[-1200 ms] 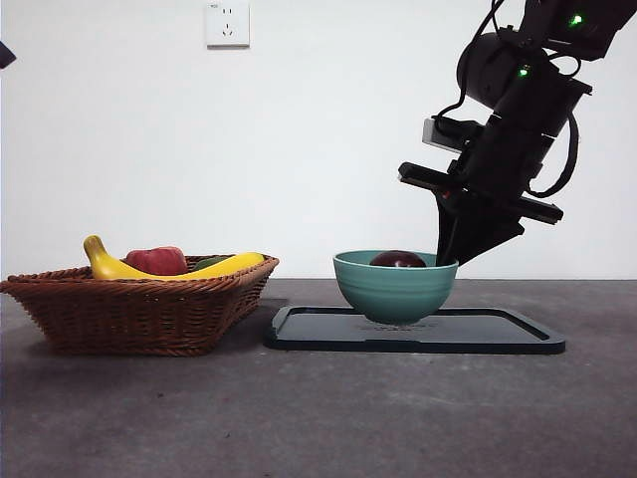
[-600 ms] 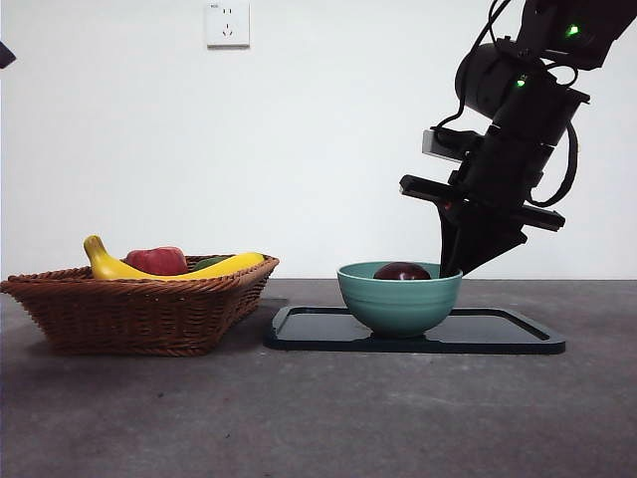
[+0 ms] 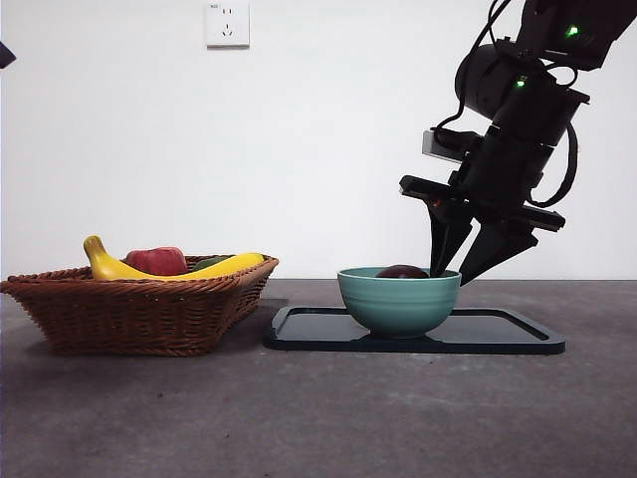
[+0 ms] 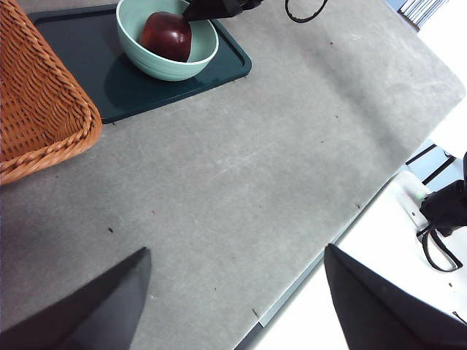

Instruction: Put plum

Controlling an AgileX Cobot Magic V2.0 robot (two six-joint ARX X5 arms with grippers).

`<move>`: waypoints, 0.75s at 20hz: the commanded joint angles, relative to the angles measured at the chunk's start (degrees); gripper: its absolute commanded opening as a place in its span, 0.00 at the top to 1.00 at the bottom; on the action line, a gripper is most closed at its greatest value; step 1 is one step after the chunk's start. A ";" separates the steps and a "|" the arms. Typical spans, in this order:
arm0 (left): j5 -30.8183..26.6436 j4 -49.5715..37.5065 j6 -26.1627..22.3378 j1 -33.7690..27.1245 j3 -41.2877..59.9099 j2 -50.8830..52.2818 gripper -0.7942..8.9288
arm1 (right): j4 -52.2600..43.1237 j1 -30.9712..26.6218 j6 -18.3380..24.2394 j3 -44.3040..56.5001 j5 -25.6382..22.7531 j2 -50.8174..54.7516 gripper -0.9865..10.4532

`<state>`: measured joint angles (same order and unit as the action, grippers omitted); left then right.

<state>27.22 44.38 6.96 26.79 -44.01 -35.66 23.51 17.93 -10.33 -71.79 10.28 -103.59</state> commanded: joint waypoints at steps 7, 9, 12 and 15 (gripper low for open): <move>0.28 -0.59 0.00 0.24 -0.44 -0.24 0.53 | 2.93 -0.87 0.74 -1.84 -1.11 12.50 0.77; 0.28 -0.59 0.02 0.24 -0.44 -0.24 0.53 | 7.37 -0.83 2.23 -1.84 -1.14 17.94 0.77; 0.28 -0.66 0.02 0.24 -0.44 -0.24 0.53 | 13.97 -0.76 3.56 -1.68 -0.74 25.75 0.77; 0.28 -0.68 0.20 0.24 -0.44 -0.24 0.53 | 18.12 -0.76 3.63 1.05 2.43 33.31 0.77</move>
<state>27.22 44.38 6.98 26.79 -44.01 -35.66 41.25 16.86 -7.44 -70.81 12.45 -69.67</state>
